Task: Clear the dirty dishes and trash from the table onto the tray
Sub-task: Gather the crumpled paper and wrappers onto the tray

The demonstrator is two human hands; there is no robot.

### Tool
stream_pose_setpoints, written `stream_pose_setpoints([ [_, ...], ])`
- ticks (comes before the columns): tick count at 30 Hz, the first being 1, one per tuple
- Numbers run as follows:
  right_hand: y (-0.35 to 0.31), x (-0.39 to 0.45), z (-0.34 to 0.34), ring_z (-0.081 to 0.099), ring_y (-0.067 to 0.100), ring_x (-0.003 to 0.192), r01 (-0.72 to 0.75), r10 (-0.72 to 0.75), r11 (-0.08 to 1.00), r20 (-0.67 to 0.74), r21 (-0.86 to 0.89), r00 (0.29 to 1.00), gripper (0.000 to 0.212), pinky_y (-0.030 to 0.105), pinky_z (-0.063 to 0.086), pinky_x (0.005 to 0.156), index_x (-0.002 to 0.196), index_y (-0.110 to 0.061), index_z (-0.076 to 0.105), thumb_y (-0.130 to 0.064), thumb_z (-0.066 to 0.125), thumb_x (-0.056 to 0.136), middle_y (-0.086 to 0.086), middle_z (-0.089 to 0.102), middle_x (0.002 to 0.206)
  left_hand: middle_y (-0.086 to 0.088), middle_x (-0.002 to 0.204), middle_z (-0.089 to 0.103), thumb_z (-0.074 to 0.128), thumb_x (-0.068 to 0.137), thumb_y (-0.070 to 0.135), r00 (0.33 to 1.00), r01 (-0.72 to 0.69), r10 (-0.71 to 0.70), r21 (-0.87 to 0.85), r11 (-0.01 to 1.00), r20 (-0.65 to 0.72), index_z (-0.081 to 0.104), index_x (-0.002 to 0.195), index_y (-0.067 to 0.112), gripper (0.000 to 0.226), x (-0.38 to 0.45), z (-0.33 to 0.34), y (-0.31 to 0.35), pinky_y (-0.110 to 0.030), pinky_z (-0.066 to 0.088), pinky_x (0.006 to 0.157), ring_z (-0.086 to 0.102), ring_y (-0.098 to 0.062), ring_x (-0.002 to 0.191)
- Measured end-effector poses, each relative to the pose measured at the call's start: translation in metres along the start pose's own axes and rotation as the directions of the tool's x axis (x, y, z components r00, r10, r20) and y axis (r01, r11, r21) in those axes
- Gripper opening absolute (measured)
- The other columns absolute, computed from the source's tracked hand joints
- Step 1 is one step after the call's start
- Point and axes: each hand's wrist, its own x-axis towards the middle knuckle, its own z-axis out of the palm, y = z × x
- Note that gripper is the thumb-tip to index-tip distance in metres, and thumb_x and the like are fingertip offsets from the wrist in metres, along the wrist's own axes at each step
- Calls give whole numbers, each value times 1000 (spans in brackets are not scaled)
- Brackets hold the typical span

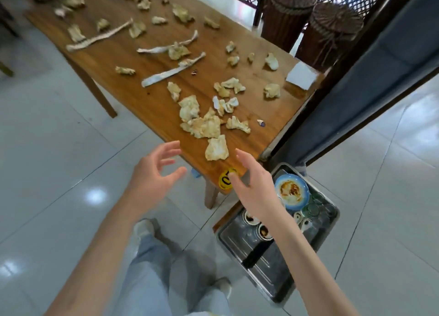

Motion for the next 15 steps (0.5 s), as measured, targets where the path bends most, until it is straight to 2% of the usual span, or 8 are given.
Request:
stream_pose_setpoints([
  [2,-24,22,12,39,9,129,17,-17,1000,14,6,1000,53,28,38,102,141,-26,33,-28,53,93,-8,44,141,7,121,59,70,80,19,999,2,-3,-10,1000,-36,50,127,31,52,12,-29,-2,-33,43,96,57,-13,110],
  [5,-60,57,36,39,10,129,22,-22,1000,12,-1,1000,51,25,34,101,141,-26,35,-28,53,93,-8,45,141,9,120,60,71,80,19,998,-12,12,17,1000,-60,50,128,32,54,38,-82,-14,-34,42,98,56,-11,109],
  [10,-114,122,84,42,10,126,-11,9,1000,-50,-26,999,49,31,37,103,138,-28,39,-30,54,92,-10,48,137,12,115,61,73,79,19,995,-38,42,48,998,-90,51,126,34,54,93,-179,-47,-21,40,86,57,-8,106],
  [15,-154,177,136,45,10,124,-67,60,996,-100,-58,993,49,28,40,98,137,-28,41,-31,57,91,-8,49,136,17,112,60,73,79,21,994,-40,47,73,997,-100,51,124,37,53,147,-260,-77,-11,38,77,56,0,101],
])
